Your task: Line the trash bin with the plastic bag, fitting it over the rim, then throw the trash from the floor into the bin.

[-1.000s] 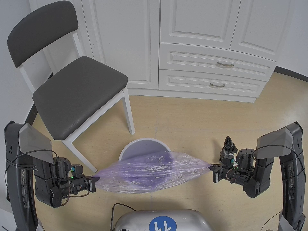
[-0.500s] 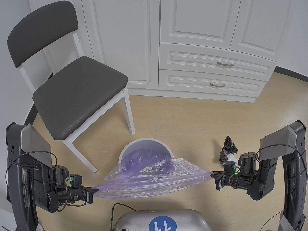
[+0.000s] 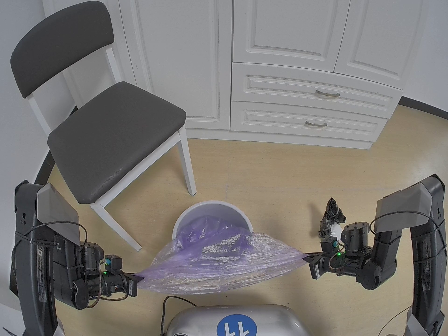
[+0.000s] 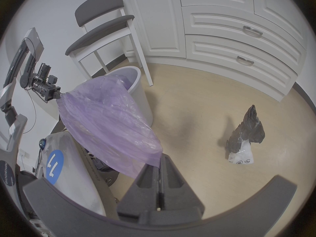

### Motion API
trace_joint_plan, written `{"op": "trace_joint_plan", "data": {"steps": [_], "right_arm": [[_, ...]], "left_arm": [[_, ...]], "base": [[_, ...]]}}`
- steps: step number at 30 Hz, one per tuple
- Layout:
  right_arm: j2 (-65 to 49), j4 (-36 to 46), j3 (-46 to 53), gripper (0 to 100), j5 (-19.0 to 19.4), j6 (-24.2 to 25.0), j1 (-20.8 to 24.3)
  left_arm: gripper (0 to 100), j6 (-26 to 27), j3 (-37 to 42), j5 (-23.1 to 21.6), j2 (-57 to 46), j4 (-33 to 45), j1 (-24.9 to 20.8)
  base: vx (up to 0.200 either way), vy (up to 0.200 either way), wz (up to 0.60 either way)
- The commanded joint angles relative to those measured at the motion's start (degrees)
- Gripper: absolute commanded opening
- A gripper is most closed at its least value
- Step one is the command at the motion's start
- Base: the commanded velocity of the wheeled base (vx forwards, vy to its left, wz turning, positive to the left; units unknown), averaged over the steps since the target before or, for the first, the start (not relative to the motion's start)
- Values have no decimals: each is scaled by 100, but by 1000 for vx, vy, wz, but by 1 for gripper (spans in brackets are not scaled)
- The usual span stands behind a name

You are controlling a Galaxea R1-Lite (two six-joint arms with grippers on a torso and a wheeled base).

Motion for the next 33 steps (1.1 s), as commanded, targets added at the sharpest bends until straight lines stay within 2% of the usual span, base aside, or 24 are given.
{"op": "trace_joint_plan", "data": {"steps": [1,2,5,7,9,14,18,21,24,33], "right_arm": [[258,147,-523,0,-354,47,115],[452,86,-752,0,-697,152,176],[680,-213,-1068,0,-1031,609,352],[830,-529,-1191,0,-1093,917,414],[935,-784,-1209,0,-1093,987,422],[839,-934,-804,0,-1031,952,422],[461,-855,-330,0,-961,486,361],[223,-855,-13,0,-706,55,255],[39,-837,233,0,-627,-243,141],[-137,-424,400,0,-627,-621,-8]], "left_arm": [[0,-25,-367,324,220,-2,-87],[0,-69,-526,587,247,-2,-157],[0,-297,-798,965,282,-2,-289],[0,-640,-1000,1168,291,-2,-429],[0,-860,-1106,1291,291,-2,-500],[0,-833,-921,1247,229,-2,-561],[0,-526,-596,1097,124,-2,-526],[0,-104,-324,675,27,-2,-359],[0,204,-121,377,-79,7,-201],[0,661,160,350,-17,16,-139]], "base": [[0,0,0],[0,0,0],[0,0,0],[0,0,0],[0,0,0],[0,0,0],[0,0,0],[0,0,0],[0,0,0],[0,0,0]]}}
